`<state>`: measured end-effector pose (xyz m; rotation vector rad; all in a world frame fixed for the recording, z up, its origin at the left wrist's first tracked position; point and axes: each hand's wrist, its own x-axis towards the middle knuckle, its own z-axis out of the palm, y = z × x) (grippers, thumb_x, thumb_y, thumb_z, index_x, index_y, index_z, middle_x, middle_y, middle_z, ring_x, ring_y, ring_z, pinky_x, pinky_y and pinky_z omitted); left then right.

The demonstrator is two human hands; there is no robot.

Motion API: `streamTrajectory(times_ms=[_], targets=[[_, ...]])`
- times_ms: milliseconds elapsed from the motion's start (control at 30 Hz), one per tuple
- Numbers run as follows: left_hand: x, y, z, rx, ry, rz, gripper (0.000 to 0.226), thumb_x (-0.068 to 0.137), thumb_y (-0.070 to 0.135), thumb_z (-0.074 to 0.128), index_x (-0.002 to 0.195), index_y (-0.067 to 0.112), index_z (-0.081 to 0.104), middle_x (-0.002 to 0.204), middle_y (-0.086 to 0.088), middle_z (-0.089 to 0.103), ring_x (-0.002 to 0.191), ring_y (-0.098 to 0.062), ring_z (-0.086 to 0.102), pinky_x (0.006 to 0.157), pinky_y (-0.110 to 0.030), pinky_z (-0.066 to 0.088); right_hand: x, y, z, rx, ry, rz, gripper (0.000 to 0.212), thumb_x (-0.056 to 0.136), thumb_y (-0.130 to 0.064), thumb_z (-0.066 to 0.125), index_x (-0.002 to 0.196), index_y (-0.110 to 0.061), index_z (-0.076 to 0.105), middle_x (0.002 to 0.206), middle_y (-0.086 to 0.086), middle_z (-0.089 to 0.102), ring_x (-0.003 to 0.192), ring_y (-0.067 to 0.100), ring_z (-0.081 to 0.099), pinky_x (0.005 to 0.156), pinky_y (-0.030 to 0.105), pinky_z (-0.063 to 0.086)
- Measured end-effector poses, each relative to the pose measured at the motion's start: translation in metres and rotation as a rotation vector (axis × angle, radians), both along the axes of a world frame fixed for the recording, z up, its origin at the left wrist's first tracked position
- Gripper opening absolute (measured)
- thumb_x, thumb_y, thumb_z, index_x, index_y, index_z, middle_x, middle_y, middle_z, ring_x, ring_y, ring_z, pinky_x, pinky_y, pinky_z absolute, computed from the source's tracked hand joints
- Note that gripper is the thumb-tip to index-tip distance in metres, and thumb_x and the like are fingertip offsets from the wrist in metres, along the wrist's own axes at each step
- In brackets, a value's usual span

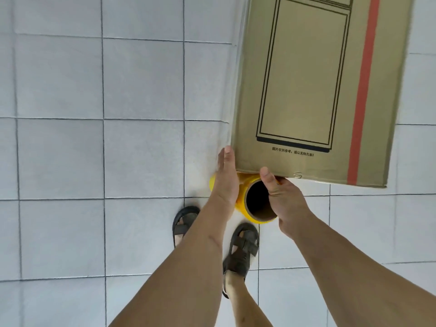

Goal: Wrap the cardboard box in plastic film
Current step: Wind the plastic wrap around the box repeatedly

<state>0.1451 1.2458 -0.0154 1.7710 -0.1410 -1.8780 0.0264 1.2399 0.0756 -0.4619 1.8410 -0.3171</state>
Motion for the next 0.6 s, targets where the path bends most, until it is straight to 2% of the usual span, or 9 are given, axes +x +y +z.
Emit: streamTrajectory(times_ms=[67,133,200,233,267,367,433,500,600], targets=[[0.005,-0.004,0.003,0.009,0.044,-0.038,0.145,0.043,0.121,0.040,0.166,0.044,0.042,0.168,0.004,0.052,0.158,-0.026,0.045,0.132,-0.057,0.032,-0.002,0.000,0.001,0.008,-0.003,0.006,0.066,0.070,-0.071,0.061,0.120,-0.029,0.059,0.114,-0.009,0.059,0.110,0.016,0.050,0.093,0.029,0.033],[0.012,-0.017,0.027,0.037,0.091,0.013,0.141,0.048,0.119,0.041,0.168,0.047,0.036,0.172,0.001,0.047,0.159,-0.030,0.043,0.131,-0.059,0.032,0.001,-0.001,0.006,0.021,-0.002,0.007,0.078,0.065,-0.073,0.059,0.128,-0.026,0.058,0.119,-0.006,0.058,0.111,0.017,0.050,0.094,0.030,0.034],[0.018,-0.034,0.046,0.077,0.124,0.036,0.114,0.078,0.107,0.034,0.170,0.039,0.035,0.169,0.003,0.048,0.157,-0.030,0.045,0.131,-0.057,0.034,0.005,-0.003,0.010,0.017,-0.008,0.000,0.081,0.063,-0.074,0.059,0.128,-0.024,0.058,0.122,-0.005,0.059,0.113,0.018,0.051,0.099,0.032,0.038],[0.020,-0.040,0.047,0.085,0.150,0.007,0.101,0.088,0.099,0.032,0.167,0.035,0.042,0.164,0.002,0.054,0.153,-0.029,0.050,0.129,-0.056,0.037,0.006,-0.004,0.011,0.011,-0.013,-0.004,0.078,0.065,-0.073,0.059,0.127,-0.025,0.059,0.122,-0.006,0.060,0.114,0.017,0.052,0.102,0.033,0.039],[0.020,-0.043,0.045,0.085,0.170,-0.038,0.098,0.091,0.096,0.031,0.163,0.034,0.049,0.160,-0.002,0.060,0.148,-0.030,0.056,0.127,-0.055,0.041,0.006,-0.003,0.012,0.009,-0.017,-0.009,0.074,0.067,-0.072,0.060,0.126,-0.027,0.059,0.122,-0.007,0.060,0.115,0.016,0.053,0.104,0.033,0.039],[0.016,-0.041,0.030,0.103,0.190,-0.090,0.110,0.076,0.101,0.038,0.161,0.033,0.052,0.156,-0.009,0.065,0.146,-0.032,0.058,0.126,-0.057,0.041,0.002,-0.001,0.008,-0.006,-0.026,-0.017,0.063,0.065,-0.069,0.061,0.116,-0.033,0.058,0.115,-0.014,0.062,0.115,0.013,0.054,0.104,0.033,0.039],[0.015,-0.038,0.023,0.142,0.196,-0.073,0.112,0.074,0.101,0.040,0.161,0.032,0.052,0.155,-0.010,0.065,0.145,-0.033,0.059,0.127,-0.057,0.040,0.000,0.000,0.006,-0.018,-0.038,-0.036,0.054,0.066,-0.064,0.062,0.108,-0.031,0.060,0.110,-0.019,0.063,0.114,0.011,0.056,0.103,0.031,0.040],[0.016,-0.039,0.017,0.195,0.215,-0.049,0.102,0.088,0.098,0.035,0.157,0.027,0.058,0.145,-0.013,0.072,0.136,-0.036,0.066,0.123,-0.054,0.047,0.000,0.001,0.002,-0.024,-0.058,-0.047,0.048,0.066,-0.062,0.064,0.104,-0.032,0.063,0.112,-0.017,0.066,0.113,0.009,0.058,0.105,0.033,0.041],[0.014,-0.046,0.006,0.212,0.212,-0.030,0.083,0.103,0.085,0.033,0.143,0.023,0.070,0.120,-0.015,0.082,0.114,-0.034,0.077,0.109,-0.049,0.059,-0.005,0.002,-0.004,-0.037,-0.091,-0.060,0.044,0.070,-0.059,0.065,0.105,-0.033,0.063,0.115,-0.012,0.069,0.110,0.008,0.061,0.104,0.033,0.044]])
